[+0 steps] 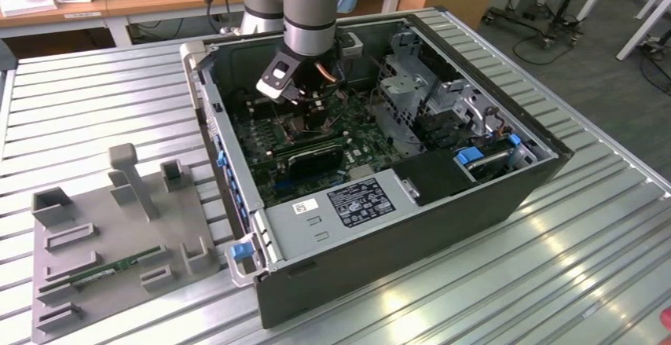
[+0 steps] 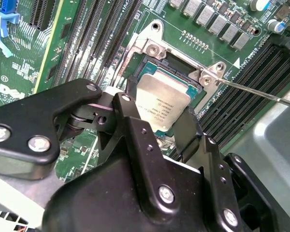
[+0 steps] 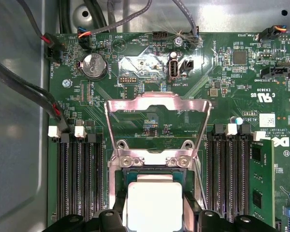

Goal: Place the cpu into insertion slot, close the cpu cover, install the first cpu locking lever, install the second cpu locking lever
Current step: 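Place the cpu into insertion slot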

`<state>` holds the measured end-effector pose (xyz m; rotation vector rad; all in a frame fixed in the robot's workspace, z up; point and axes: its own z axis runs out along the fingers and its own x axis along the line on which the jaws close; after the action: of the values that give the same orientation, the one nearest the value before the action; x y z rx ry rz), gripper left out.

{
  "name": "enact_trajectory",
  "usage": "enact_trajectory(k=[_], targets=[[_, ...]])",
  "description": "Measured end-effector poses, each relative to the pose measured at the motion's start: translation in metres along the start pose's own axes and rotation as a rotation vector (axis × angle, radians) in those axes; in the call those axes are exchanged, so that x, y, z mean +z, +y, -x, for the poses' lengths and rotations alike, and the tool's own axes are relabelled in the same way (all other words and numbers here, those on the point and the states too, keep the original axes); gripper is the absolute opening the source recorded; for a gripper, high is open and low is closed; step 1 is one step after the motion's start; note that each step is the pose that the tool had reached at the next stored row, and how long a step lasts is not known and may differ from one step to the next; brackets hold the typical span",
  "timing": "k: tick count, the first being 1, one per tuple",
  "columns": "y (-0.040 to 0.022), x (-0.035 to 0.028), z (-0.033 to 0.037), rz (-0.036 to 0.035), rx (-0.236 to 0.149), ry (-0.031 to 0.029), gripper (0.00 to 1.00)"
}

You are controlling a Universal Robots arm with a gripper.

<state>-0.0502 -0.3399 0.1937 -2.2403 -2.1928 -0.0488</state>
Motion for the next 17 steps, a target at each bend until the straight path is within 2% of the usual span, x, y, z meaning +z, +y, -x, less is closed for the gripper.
enact_trajectory(k=[17], targets=[[-0.0002,0.0023,0.0002,-0.0008,0.0,-0.0016,0.54]])
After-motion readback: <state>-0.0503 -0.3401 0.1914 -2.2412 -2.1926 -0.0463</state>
